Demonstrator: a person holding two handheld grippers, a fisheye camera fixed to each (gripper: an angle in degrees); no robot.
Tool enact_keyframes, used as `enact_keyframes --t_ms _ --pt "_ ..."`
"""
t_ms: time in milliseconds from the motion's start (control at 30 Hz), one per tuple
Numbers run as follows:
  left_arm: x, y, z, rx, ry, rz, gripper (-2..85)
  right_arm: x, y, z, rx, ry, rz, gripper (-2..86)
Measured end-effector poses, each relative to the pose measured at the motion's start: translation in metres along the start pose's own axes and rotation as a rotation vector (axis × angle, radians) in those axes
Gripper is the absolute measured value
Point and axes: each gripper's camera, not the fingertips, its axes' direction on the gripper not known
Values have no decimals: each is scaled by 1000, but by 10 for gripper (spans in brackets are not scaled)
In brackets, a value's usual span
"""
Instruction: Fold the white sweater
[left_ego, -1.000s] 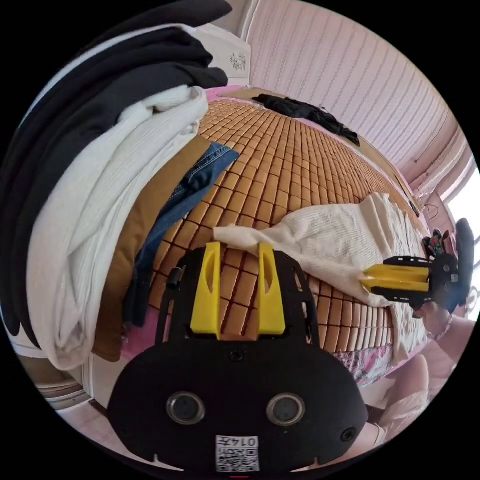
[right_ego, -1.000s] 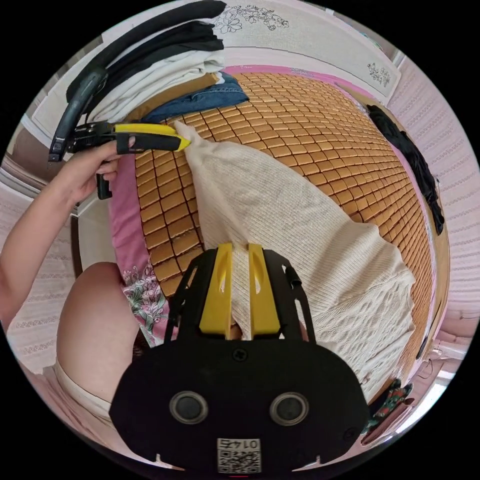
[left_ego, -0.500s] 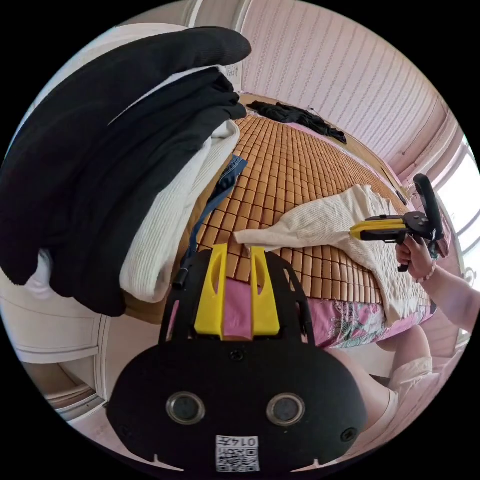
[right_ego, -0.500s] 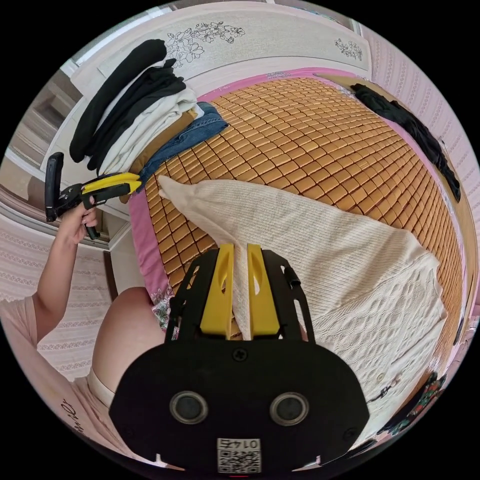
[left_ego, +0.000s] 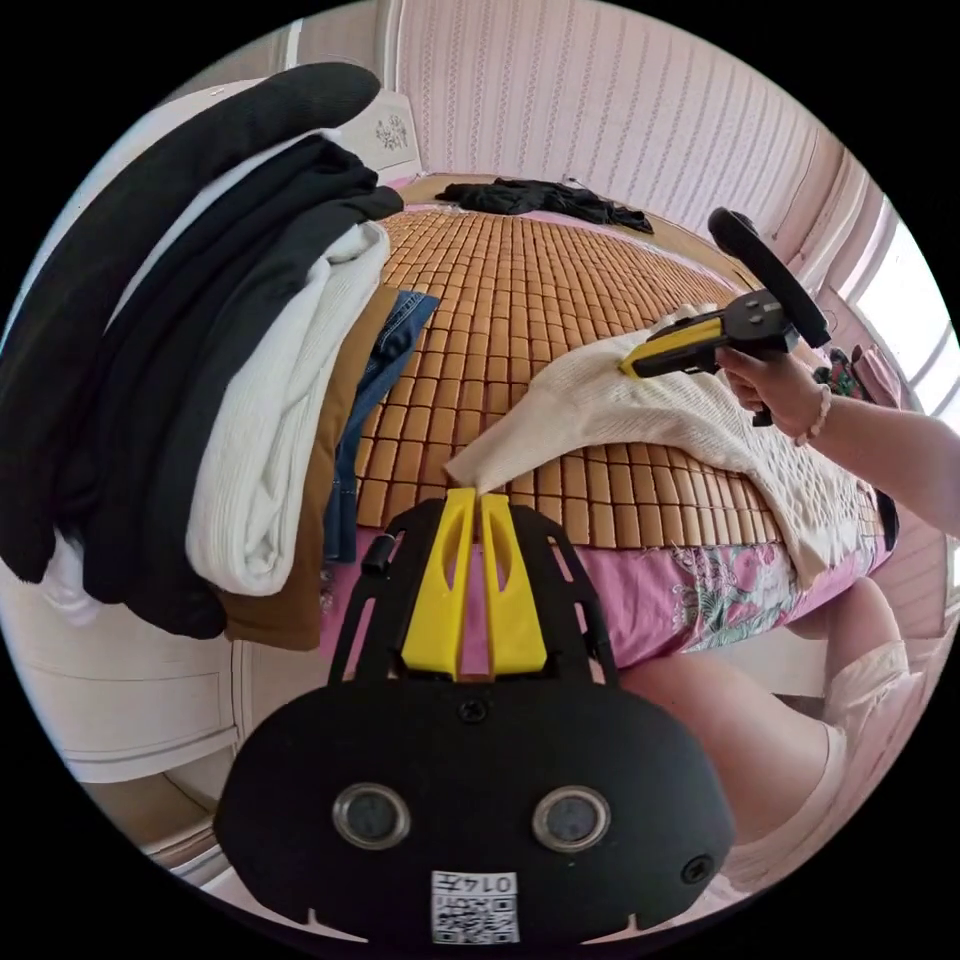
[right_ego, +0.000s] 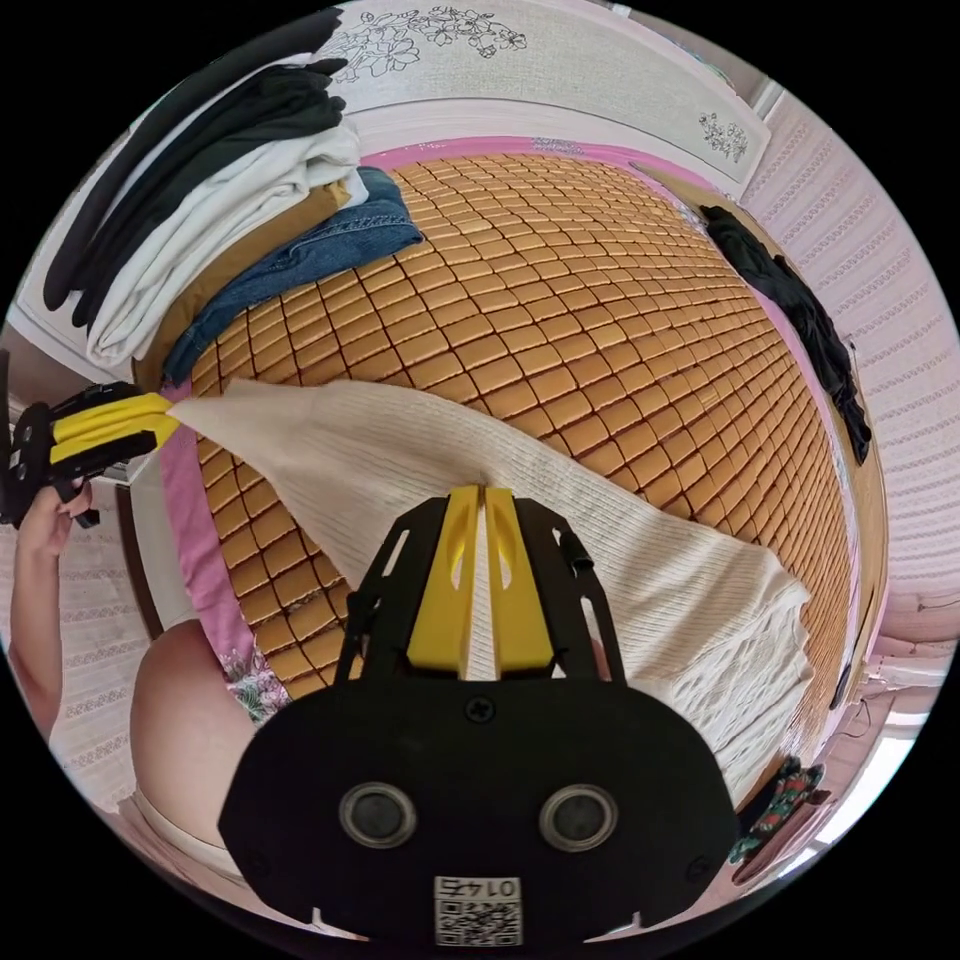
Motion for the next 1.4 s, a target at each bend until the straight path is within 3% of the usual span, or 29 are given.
enact_keyframes --t_ms 100,267,467,600,633,733,900,1067,1167,1267,1400 --pt "-8 9 19 -55 -3 -22 -7 1 -1 -2 -7 -23 19 7" --pt "-8 17 16 -3 -78 -147 30 3 14 -27 34 -210 2 57" --pt "2 19 16 58 0 -237 65 -35 2 -47 64 -280 -129 75" --pt "7 6 41 42 -4 -297 77 -73 -6 -29 -14 -192 -231 108" --pt "11 4 45 59 -31 -295 69 -79 -3 -17 -68 -141 -250 105" --pt "21 0 53 64 2 -269 13 -73 16 -24 16 -59 -212 54" --pt "48 -11 41 131 8 -213 -8 -22 50 -42 47 -232 -102 14" --pt "112 -37 4 349 227 -88 -7 107 145 -123 361 -536 177 9" --pt "159 -56 -2 377 384 -20 0 185 232 -176 545 -637 295 10" --pt "216 -67 15 336 442 79 34 246 340 -224 676 -571 413 14" --pt "283 -71 55 213 473 149 73 302 478 -246 701 -365 641 23"
